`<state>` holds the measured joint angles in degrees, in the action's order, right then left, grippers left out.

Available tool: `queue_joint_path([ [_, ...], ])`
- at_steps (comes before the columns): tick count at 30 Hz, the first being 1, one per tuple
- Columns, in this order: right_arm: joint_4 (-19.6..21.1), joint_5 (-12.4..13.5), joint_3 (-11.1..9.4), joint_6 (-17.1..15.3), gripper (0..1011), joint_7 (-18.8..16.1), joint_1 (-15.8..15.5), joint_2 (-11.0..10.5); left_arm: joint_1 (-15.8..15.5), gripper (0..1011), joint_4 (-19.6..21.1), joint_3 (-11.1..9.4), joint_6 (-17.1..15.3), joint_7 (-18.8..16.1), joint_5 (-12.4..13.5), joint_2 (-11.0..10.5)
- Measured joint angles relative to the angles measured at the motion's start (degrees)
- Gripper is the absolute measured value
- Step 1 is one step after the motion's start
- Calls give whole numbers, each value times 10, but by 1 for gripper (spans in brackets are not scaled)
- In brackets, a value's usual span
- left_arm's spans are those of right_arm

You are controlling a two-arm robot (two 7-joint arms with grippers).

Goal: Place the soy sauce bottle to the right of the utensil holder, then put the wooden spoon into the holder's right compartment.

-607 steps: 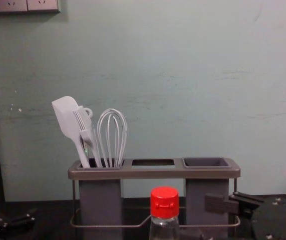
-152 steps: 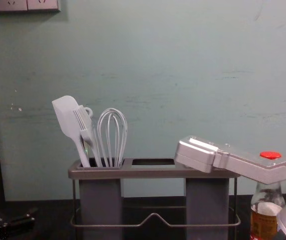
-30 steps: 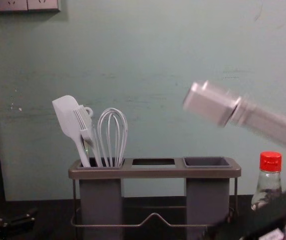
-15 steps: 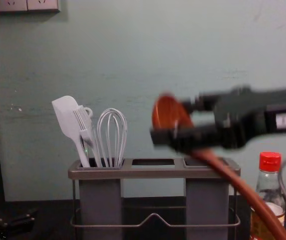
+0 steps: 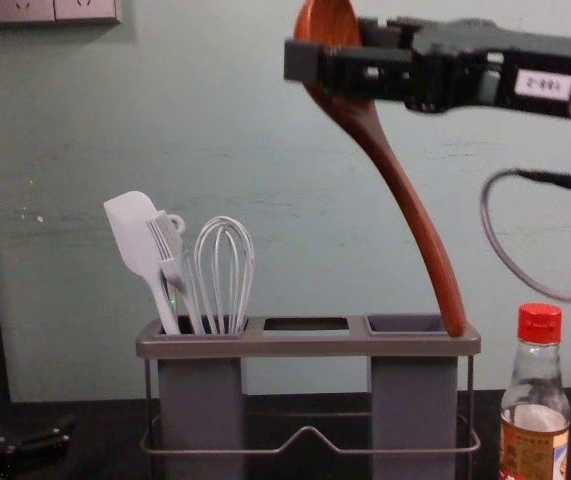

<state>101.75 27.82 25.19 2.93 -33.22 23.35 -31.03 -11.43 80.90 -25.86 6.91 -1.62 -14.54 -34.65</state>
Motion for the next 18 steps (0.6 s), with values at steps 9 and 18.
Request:
queue_joint_path([
  [9,-84,13,11,-3,838,-7,68,39,0,1011,0,0,0,0,0,0],
  [18,-171,9,24,-11,837,-12,124,69,0,1011,0,0,0,0,0,0],
])
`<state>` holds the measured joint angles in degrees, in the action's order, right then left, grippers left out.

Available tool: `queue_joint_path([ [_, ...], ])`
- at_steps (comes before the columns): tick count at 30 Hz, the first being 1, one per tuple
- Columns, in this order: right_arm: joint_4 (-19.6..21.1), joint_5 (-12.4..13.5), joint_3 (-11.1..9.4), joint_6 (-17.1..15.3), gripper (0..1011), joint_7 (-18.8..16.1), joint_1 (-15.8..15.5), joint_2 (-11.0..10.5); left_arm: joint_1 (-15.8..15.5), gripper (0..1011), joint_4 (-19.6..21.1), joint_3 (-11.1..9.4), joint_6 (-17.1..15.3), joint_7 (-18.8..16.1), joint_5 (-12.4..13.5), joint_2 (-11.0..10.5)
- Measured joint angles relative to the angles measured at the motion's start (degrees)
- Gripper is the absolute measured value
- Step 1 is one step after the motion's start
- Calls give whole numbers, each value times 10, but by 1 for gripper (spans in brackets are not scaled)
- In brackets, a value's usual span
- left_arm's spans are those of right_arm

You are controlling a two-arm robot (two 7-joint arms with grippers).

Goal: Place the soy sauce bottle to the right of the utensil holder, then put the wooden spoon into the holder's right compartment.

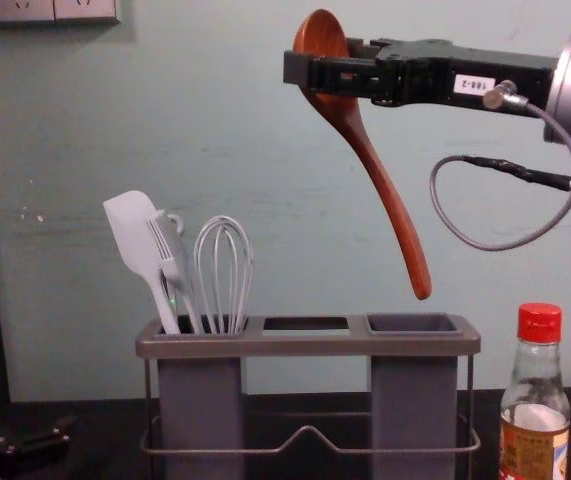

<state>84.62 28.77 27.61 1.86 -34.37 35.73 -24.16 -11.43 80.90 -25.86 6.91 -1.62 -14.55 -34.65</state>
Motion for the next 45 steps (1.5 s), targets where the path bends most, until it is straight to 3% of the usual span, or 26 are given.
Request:
queue_joint_path([
  [5,-48,1,5,9,838,-13,24,16,0,1011,0,0,0,0,0,0],
  [14,-106,5,12,26,838,-25,39,36,0,1011,0,0,0,0,0,0],
  [21,-126,7,13,33,837,-31,39,43,0,1011,0,0,0,0,0,0],
  [27,-120,10,12,35,837,-34,26,38,0,1012,0,0,0,0,0,0],
  [45,-15,25,-11,7,837,-22,-44,-32,0,1012,0,0,0,0,0,0],
])
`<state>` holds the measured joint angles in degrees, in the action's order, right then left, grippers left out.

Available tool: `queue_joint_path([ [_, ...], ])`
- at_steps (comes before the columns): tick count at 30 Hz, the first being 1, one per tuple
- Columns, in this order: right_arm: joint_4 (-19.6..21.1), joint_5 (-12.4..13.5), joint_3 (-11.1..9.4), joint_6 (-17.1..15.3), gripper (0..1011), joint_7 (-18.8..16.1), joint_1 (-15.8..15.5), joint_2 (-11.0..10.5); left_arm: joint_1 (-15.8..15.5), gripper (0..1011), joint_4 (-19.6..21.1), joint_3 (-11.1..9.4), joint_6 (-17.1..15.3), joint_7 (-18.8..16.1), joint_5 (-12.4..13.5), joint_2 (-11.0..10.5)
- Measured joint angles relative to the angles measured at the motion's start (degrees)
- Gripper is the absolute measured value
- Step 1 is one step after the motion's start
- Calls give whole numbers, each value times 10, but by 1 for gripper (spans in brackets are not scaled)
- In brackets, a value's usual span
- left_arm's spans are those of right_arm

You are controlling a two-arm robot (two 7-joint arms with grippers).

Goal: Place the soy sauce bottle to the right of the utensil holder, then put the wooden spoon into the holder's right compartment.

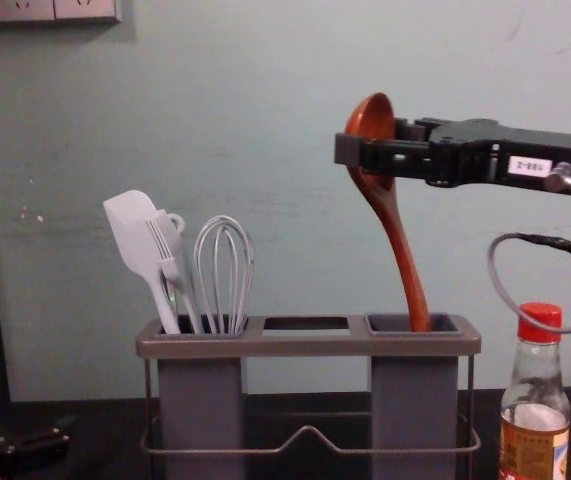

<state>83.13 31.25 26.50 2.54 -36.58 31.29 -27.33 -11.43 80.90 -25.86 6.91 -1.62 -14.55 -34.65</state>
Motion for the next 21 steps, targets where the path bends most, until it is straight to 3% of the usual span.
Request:
queue_joint_path([
  [11,45,22,-27,-10,837,5,-45,-47,0,1011,0,0,0,0,0,0],
  [21,50,29,-31,-14,838,5,-60,-60,0,1011,0,0,0,0,0,0],
])
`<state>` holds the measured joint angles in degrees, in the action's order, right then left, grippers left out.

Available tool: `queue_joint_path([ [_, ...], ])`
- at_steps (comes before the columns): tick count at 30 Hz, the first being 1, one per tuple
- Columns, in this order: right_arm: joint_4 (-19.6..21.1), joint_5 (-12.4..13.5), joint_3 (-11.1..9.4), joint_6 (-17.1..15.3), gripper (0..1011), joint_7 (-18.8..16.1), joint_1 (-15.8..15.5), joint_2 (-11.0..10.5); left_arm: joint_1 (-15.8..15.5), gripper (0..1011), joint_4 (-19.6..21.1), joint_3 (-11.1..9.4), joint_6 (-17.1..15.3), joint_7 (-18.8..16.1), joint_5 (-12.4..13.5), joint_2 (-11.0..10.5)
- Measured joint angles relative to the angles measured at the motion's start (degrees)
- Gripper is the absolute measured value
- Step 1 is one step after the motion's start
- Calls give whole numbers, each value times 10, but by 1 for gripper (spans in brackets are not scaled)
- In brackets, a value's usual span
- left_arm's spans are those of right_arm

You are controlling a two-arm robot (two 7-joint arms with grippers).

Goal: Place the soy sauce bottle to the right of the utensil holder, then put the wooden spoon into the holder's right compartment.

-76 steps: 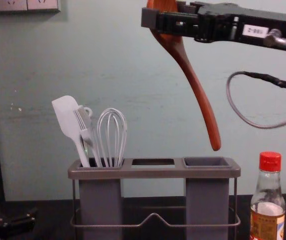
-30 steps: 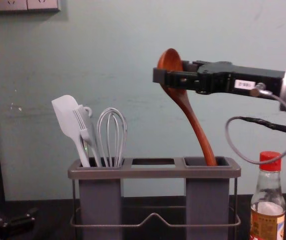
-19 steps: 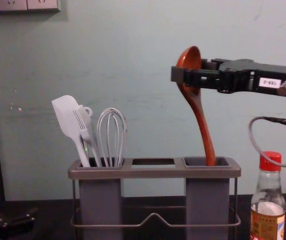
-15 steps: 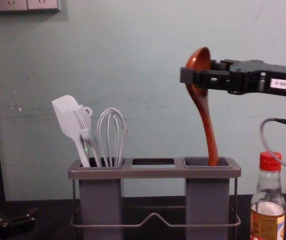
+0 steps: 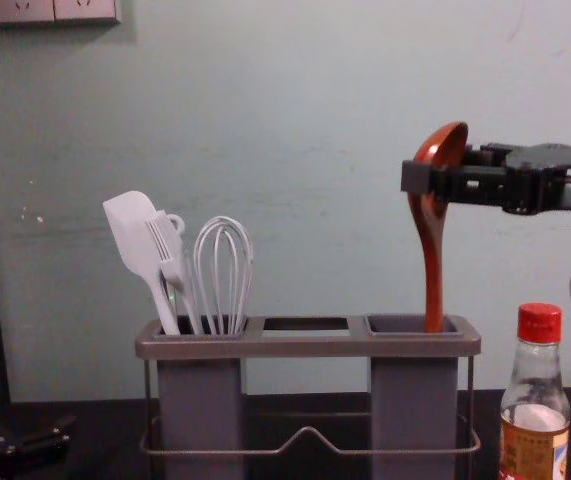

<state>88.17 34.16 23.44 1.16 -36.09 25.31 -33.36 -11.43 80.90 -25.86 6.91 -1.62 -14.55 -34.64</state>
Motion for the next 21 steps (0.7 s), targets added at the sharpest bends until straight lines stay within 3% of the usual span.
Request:
queue_joint_path([
  [21,-62,1,30,-21,837,-8,24,25,0,1011,0,0,0,0,0,0],
])
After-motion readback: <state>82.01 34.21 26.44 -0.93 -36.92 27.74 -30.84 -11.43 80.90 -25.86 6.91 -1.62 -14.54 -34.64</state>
